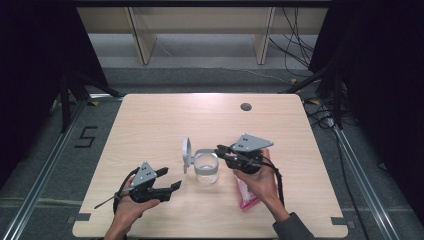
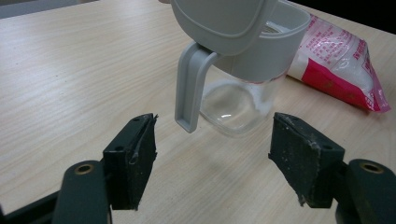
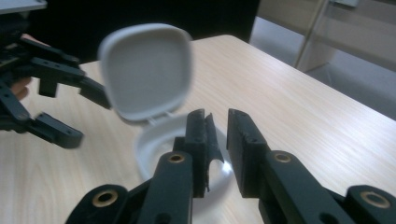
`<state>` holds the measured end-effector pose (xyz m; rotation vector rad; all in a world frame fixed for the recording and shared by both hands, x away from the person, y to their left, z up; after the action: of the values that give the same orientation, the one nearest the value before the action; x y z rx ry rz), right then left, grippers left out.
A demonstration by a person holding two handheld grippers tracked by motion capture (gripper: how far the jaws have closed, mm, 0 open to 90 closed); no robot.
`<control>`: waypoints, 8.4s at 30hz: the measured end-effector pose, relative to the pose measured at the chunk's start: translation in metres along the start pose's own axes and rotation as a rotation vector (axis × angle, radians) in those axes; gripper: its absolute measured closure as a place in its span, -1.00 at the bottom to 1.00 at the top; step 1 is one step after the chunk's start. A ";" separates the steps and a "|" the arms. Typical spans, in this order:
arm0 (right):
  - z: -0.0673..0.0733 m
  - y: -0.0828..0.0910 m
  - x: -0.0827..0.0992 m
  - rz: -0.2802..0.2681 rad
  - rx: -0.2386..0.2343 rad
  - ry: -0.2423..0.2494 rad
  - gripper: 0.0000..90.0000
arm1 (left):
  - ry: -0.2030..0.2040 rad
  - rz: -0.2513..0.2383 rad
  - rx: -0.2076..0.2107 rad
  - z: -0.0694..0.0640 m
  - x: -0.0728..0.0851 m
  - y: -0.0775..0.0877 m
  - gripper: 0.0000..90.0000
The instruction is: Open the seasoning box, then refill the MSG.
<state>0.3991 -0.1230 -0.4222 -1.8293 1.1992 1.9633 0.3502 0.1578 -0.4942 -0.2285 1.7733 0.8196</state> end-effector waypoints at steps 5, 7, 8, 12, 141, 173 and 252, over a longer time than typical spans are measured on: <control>-0.031 0.020 0.015 -0.002 0.065 -0.037 0.63 | -0.012 0.023 0.000 0.001 0.001 0.001 -0.34; -0.040 0.027 0.021 0.010 0.087 -0.067 0.60 | -0.023 0.029 -0.002 0.001 0.001 0.001 -0.34; -0.044 0.031 0.024 0.011 0.118 -0.095 0.60 | -0.009 0.027 0.007 0.000 0.002 0.000 -0.34; -0.060 0.038 0.036 0.032 0.158 -0.127 0.53 | -0.008 0.018 0.003 0.001 0.002 0.000 -0.34; -0.106 0.062 0.146 0.298 0.316 -0.556 0.25 | -0.012 0.041 0.015 -0.012 0.011 0.003 -0.40; -0.077 0.089 0.097 0.033 0.196 -0.363 1.00 | -0.037 0.063 0.029 -0.021 0.016 -0.005 -0.39; -0.021 0.094 -0.047 -0.085 -0.008 -0.061 1.00 | -0.133 -0.072 0.083 -0.128 -0.028 -0.148 0.52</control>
<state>0.3646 -0.1808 -0.3391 -1.7800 1.0791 1.9651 0.3413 -0.0384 -0.5118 -0.1784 1.6603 0.6926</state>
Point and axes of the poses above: each handheld gripper's, and its own axes: y roughly backward along the jaws, x roughly out of its underside, z roughly to its left, the point moved 3 cm from there along -y, roughly forward along the jaws, and after that the axes turned 7 degrees about x, right-handed, at the moved point
